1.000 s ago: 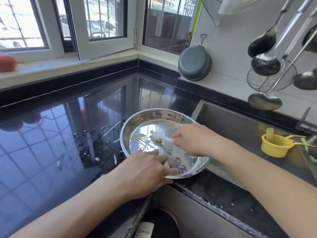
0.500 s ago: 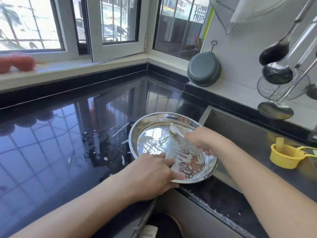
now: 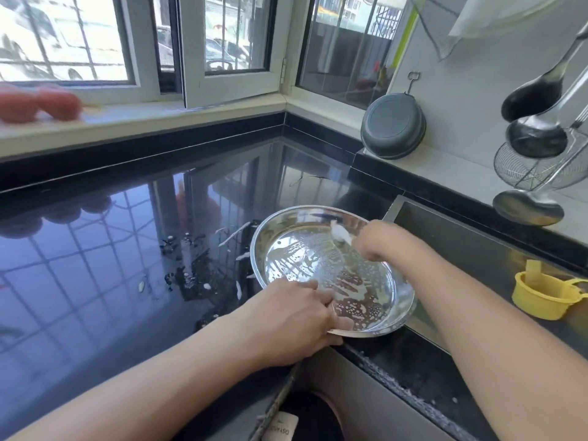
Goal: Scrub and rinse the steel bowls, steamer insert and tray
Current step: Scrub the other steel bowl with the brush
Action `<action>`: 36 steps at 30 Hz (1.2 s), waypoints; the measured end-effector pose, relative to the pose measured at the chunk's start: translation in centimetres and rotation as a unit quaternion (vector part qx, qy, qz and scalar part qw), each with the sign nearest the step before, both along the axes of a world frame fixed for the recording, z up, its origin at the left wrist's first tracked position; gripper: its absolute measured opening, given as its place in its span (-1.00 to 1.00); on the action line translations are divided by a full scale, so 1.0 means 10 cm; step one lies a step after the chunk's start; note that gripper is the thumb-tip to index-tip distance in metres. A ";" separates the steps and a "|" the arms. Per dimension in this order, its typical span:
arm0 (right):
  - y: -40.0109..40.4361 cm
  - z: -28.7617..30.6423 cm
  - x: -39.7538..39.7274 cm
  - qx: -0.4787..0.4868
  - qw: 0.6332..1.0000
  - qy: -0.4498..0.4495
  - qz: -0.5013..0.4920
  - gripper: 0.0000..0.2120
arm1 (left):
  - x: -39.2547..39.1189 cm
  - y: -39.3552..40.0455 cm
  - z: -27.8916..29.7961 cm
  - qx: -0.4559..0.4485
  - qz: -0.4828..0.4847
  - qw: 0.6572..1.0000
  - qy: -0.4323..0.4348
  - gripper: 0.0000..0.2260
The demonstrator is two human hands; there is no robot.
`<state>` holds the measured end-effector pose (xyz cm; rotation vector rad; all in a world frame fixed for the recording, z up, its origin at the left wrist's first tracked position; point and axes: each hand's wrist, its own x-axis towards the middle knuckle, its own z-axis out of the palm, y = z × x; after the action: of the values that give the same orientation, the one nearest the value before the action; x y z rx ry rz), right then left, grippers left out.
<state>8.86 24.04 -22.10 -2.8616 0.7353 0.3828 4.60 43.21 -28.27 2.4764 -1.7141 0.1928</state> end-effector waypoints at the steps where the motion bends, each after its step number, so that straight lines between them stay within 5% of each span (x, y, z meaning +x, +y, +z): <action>1: 0.08 -0.02 -0.05 -0.012 0.999 0.017 0.025 -0.65 | 0.00 0.00 0.01 -0.004 0.000 1.000 0.006 -0.64; 6: 0.25 -0.15 -0.06 -0.004 0.994 0.029 0.102 -0.60 | 0.02 0.01 -0.05 -0.026 -0.017 1.000 0.001 -0.65; 9: 0.00 -0.07 -0.04 -0.029 0.999 0.010 0.038 -0.68 | 0.02 -0.01 -0.04 -0.024 -0.011 1.000 0.000 -0.64; 14: 0.26 -0.15 -0.29 -0.012 0.987 0.059 0.152 -0.62 | 0.03 -0.01 -0.04 -0.020 0.009 0.999 0.025 -0.62; 18: -0.07 -0.01 -0.23 -0.111 0.993 0.020 0.047 -0.74 | 0.04 -0.02 -0.06 -0.022 -0.005 1.000 0.011 -0.63; 23: 0.42 -0.08 -0.44 -0.004 0.977 0.081 0.195 -0.61 | 0.04 -0.02 -0.10 -0.035 -0.008 0.999 0.023 -0.64; 27: 0.32 -0.05 -0.11 -0.093 0.983 0.025 0.157 -0.73 | 0.05 -0.01 -0.10 -0.045 -0.015 0.999 0.000 -0.58; 32: 0.65 -0.06 -0.08 0.012 0.977 0.055 0.207 -0.72 | 0.04 0.00 -0.05 -0.042 -0.027 0.999 -0.006 -0.68; 36: 0.50 -0.04 0.06 -0.093 0.977 0.042 0.188 -0.75 | 0.07 0.00 -0.09 -0.035 -0.026 0.999 0.013 -0.65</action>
<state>9.50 29.01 -22.47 -3.1796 0.2430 0.5100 5.28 43.19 -29.13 2.3719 -1.7286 0.2091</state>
